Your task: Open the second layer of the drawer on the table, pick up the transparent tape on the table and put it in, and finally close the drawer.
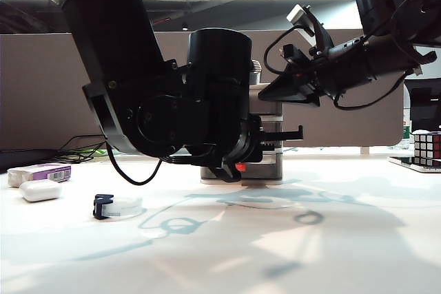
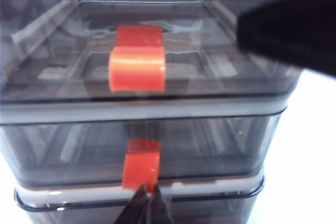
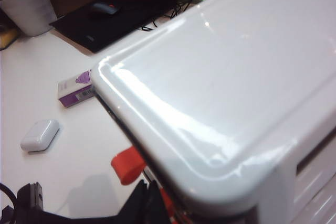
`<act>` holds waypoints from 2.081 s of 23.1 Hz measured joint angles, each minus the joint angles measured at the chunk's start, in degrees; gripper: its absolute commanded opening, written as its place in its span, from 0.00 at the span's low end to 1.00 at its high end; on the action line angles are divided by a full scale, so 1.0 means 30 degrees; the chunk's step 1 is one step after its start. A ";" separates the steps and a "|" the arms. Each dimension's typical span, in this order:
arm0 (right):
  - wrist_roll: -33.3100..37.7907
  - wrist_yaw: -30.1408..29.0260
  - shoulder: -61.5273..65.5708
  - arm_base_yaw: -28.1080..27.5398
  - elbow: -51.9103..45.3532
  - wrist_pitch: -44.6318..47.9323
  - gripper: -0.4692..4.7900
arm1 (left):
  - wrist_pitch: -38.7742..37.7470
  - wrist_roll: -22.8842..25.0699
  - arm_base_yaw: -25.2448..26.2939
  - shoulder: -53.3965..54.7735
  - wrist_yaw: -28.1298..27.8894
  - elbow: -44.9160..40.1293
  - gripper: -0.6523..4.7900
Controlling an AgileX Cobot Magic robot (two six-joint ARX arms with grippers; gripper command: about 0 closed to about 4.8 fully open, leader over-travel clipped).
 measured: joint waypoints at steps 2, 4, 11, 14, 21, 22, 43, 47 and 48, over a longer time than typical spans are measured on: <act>0.0007 0.0000 0.0000 0.0000 0.0138 0.0015 0.08 | 0.0000 0.0000 -0.0007 0.0000 -0.0007 0.0000 0.11; 0.0007 0.0000 0.0000 0.0000 0.0204 -0.0007 0.08 | 0.0000 0.0007 -0.0015 0.0000 -0.0015 0.0000 0.11; 0.0007 -0.0007 0.0000 0.0000 0.0204 -0.0189 0.08 | -0.0153 0.0051 -0.0022 -0.0051 -0.0022 -0.0153 0.47; 0.0007 -0.0007 0.0000 0.0000 0.0211 -0.0182 0.08 | -0.0437 0.0051 -0.0022 -0.0160 -0.0109 -0.0488 0.46; 0.0007 -0.0029 0.0000 0.0007 0.0204 -0.0197 0.08 | 0.0138 -0.0423 0.0000 -0.0168 0.0080 -0.0627 0.46; 0.0007 -0.0029 0.0000 0.0007 0.0204 -0.0197 0.08 | 0.0299 -0.0459 0.0007 -0.0168 0.0277 -0.0619 0.46; 0.0007 -0.0146 0.0000 0.0350 0.0204 -0.0291 0.08 | 0.1020 -0.1086 0.0546 -0.0168 0.1654 -0.0408 0.45; 0.0007 -0.0146 0.0000 0.0364 0.0204 -0.0357 0.08 | 0.0998 -0.1086 0.0612 -0.0168 0.1676 -0.0306 0.45; 0.0007 -0.0146 0.0000 0.0364 0.0204 -0.0386 0.08 | 0.0998 -0.1086 0.0656 -0.0168 0.1698 -0.0299 0.44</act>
